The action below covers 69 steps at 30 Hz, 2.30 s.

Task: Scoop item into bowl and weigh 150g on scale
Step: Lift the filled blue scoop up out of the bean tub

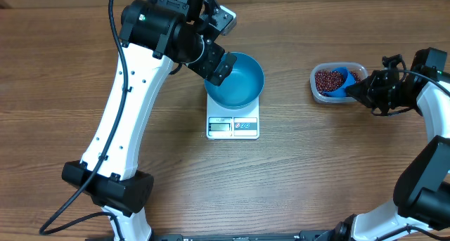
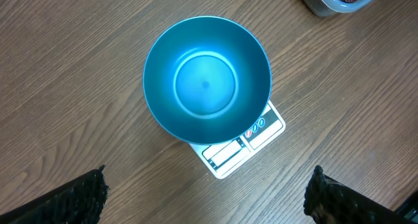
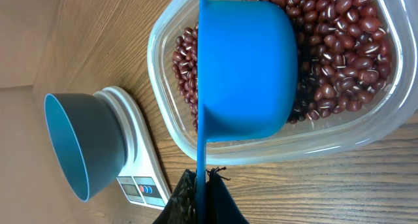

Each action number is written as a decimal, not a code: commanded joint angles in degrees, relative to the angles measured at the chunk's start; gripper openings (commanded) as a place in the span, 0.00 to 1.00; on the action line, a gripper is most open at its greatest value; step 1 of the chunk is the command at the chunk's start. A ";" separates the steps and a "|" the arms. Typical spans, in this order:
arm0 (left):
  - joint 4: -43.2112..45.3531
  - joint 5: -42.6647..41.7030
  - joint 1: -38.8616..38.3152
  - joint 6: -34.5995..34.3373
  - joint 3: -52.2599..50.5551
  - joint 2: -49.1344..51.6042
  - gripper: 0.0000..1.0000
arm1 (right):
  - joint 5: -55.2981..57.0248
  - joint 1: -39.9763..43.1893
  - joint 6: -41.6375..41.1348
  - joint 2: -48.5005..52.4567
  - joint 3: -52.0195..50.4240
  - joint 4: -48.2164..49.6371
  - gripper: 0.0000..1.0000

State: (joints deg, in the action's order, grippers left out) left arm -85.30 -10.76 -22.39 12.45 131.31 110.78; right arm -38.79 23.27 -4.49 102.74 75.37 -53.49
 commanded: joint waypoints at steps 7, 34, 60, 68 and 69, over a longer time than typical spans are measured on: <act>0.07 -0.87 0.26 1.05 1.16 -1.36 0.99 | -3.87 0.74 0.50 0.33 -0.42 0.63 0.04; 0.28 -0.87 0.26 1.07 1.16 -1.36 1.00 | -10.67 5.09 3.37 0.33 -0.42 0.42 0.04; 0.26 -0.87 0.26 1.05 1.16 -1.36 0.99 | -27.47 5.49 10.91 0.33 -0.42 0.72 0.04; 0.26 -0.87 0.26 1.07 1.16 -1.36 0.99 | -33.44 5.49 14.71 0.33 -0.42 0.66 0.04; 0.24 -0.87 0.26 1.07 1.16 -1.36 1.00 | -34.69 5.49 15.43 0.33 -0.42 0.66 0.04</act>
State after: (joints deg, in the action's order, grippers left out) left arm -85.25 -10.76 -22.39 12.45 131.31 110.78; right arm -66.89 28.47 7.55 102.83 75.33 -53.15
